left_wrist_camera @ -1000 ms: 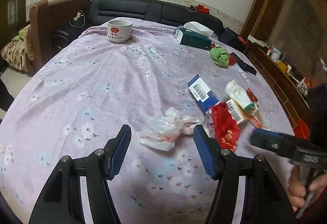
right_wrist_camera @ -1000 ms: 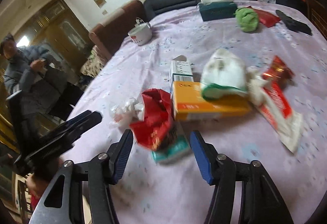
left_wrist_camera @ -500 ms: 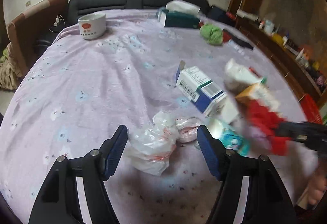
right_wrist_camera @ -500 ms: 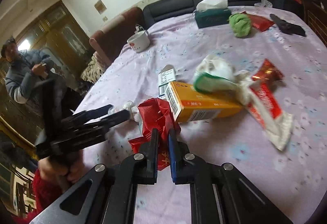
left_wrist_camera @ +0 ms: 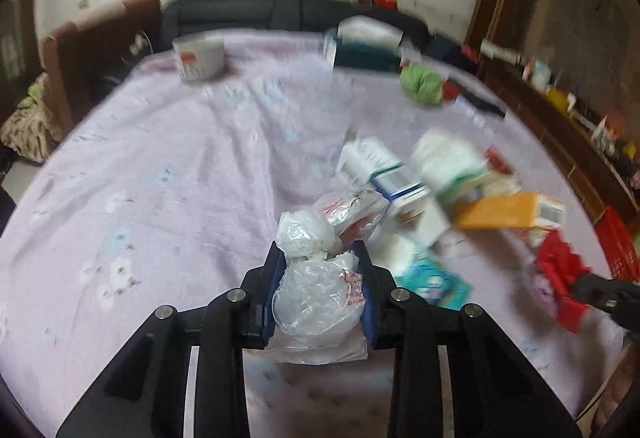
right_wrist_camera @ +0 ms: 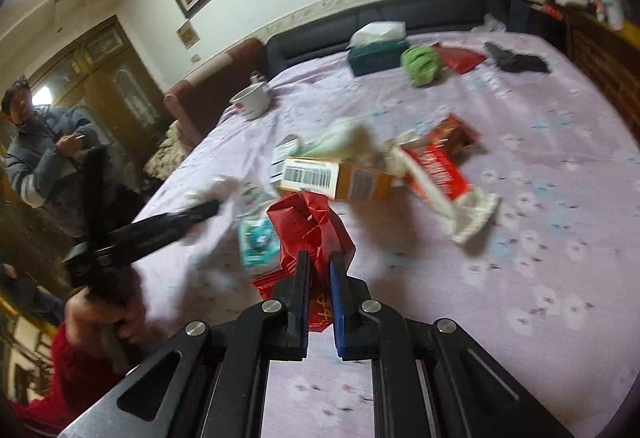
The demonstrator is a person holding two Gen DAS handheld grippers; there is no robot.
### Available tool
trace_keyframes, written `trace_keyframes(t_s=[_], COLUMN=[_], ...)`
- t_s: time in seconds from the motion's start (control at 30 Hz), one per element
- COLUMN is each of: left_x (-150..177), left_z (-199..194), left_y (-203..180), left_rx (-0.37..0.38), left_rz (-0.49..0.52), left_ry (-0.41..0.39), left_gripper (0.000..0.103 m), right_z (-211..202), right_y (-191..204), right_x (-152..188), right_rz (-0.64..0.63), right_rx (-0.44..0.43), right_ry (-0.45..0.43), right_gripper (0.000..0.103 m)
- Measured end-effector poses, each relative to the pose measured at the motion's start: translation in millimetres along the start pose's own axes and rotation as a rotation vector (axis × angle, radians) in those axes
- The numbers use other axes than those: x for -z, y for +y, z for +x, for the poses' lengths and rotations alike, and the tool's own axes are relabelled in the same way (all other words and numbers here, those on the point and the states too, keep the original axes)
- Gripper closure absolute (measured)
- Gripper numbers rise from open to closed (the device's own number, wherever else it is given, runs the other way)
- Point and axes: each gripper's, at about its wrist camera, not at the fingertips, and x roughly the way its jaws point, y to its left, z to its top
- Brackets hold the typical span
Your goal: Collect trash
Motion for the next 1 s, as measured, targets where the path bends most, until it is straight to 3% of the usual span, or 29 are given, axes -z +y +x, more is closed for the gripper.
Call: trace_keyframes(t_s=[0.1, 0.4, 0.73, 1.0], left_x=[13, 38, 49, 55], left_z=[-23, -30, -22, -14], left_y=[-28, -107, -129, -132], left_rx=[0.017, 0.082, 0.082, 0.022], left_rz=[0.022, 0.105, 0.133, 0.149], left_ry=[-0.074, -0.16, -0.135, -0.139], left_gripper=[0.072, 0.072, 0.072, 0.072], right_z=[-7, -28, -49, -41], right_y=[-6, -24, -40, -36], right_x=[8, 23, 24, 31], right_rz=[-0.001, 0.027, 0.079, 0.068], right_rx=[0.047, 0.164, 0.191, 0.188], right_ry=[-0.033, -0.107, -0.142, -0.118], right_gripper=[0.093, 0.093, 0.093, 0.093])
